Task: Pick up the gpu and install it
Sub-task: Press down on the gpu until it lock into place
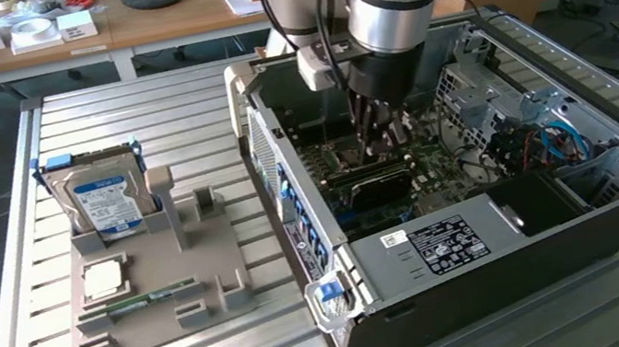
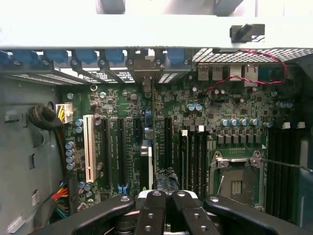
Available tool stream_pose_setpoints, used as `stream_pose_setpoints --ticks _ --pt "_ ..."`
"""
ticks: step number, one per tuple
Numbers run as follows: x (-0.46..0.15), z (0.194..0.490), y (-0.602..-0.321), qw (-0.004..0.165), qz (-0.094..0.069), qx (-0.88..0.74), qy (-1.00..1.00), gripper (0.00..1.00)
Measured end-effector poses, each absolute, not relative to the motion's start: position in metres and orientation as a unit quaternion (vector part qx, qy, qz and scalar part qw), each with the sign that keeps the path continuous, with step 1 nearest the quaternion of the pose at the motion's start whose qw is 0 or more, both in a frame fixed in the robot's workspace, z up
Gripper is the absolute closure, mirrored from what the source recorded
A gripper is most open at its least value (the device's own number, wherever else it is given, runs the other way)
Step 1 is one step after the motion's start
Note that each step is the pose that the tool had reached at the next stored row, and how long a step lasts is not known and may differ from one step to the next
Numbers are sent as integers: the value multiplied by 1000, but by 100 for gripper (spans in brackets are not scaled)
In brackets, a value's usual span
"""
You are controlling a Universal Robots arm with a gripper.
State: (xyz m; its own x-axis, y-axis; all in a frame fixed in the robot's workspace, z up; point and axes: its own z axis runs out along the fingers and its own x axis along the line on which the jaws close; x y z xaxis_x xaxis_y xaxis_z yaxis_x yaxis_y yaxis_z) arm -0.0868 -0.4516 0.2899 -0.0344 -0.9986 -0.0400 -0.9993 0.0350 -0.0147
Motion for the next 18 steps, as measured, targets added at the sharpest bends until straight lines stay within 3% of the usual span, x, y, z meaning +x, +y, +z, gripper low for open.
stream_pose_setpoints --ticks 18 --pt "-86 280 -456 19 9 -694 719 89"
